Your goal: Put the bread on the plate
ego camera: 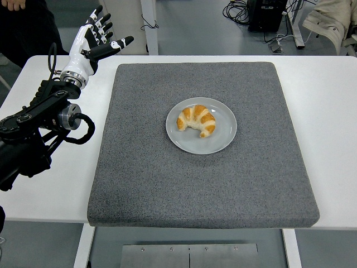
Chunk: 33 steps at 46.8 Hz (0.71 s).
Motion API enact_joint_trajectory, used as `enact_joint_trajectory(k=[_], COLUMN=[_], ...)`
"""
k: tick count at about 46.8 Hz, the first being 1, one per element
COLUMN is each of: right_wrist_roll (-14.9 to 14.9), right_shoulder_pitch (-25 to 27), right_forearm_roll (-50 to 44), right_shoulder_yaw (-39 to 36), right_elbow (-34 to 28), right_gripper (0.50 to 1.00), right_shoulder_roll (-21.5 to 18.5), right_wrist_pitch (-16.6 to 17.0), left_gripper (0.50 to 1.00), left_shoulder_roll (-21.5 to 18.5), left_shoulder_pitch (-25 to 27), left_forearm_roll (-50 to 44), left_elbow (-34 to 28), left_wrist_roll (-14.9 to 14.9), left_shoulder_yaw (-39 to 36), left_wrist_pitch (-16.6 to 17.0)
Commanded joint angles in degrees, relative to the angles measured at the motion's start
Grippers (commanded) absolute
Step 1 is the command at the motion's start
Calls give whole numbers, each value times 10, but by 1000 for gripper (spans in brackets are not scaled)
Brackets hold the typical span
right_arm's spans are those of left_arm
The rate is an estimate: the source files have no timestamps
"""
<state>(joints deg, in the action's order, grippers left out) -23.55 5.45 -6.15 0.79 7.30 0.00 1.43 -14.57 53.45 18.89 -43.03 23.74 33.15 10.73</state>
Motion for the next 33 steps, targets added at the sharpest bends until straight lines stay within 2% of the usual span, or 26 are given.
enact_joint_trajectory(k=[1,7,24,27,33], right_wrist_roll=[0,0,0,0,0], right_shoulder_pitch=[0,0,0,0,-3], right_forearm_roll=[0,0,0,0,0], right_shoulder_yaw=[0,0,0,0,-3], right_elbow=[0,0,0,0,4], right_gripper=[1000,1000,1000,1000,1000], right_shoulder_roll=[0,0,0,0,0], right_wrist_pitch=[0,0,0,1,1], left_gripper=[975,975,974,974,974], left_shoulder_roll=[25,53,77,86,98], left_shoulder_pitch=[1,0,-1,-1,-1], left_forearm_roll=[-2,-13,-87,-105,-133], left_elbow=[36,74,94,112,153], left_wrist_roll=[6,6,6,5,6], left_shoulder_yaw=[4,22,42,42,42], left_wrist_pitch=[-1,-2,-10,-25,-79])
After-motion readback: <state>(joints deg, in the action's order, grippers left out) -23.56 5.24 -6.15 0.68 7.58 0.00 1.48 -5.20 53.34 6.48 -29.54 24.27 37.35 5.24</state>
